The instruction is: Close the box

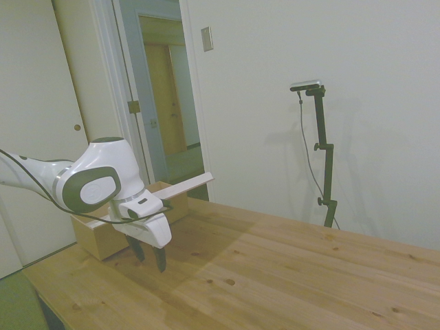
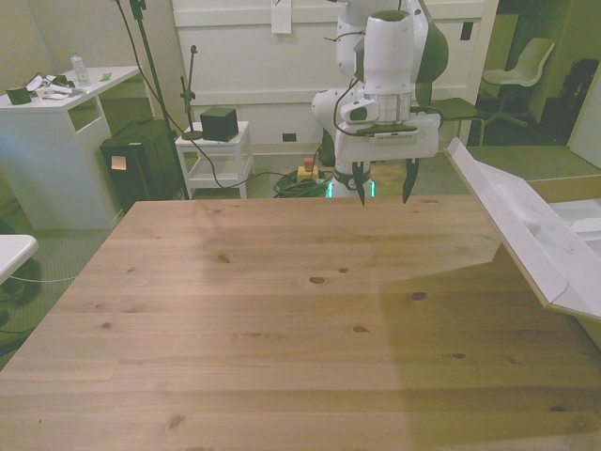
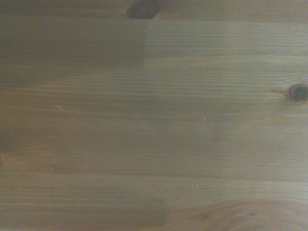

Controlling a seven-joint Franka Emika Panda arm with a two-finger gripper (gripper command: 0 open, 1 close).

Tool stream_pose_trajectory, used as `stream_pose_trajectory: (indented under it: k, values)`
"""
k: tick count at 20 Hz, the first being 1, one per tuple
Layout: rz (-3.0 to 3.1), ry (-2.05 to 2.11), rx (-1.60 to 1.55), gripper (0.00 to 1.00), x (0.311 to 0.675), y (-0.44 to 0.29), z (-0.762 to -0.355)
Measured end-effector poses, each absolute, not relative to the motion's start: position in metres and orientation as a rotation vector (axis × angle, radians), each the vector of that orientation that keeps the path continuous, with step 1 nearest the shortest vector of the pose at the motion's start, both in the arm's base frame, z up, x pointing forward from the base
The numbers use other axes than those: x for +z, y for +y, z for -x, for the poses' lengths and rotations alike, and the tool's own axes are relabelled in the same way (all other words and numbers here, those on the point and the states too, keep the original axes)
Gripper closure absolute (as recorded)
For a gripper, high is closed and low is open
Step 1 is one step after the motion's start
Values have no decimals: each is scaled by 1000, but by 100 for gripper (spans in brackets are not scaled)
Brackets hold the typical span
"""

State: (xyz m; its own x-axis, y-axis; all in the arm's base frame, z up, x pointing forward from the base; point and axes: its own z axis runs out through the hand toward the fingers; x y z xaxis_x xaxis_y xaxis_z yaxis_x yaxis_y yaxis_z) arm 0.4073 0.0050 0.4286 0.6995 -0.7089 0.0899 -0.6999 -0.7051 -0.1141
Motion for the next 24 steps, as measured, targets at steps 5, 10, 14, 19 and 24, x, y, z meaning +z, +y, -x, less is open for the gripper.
stream_pose_trajectory:
  k: [5, 10, 14, 19, 24]
  values:
    - [2830, 1162, -218, 0, 435, 7, -407]
    - [2828, 1076, -311, 0, 461, 18, -400]
    - [2807, 949, -410, 0, 479, 22, -407]
    - [2777, 827, -457, 0, 498, 28, -428]
    - [2776, 734, -472, 0, 513, 46, -453]
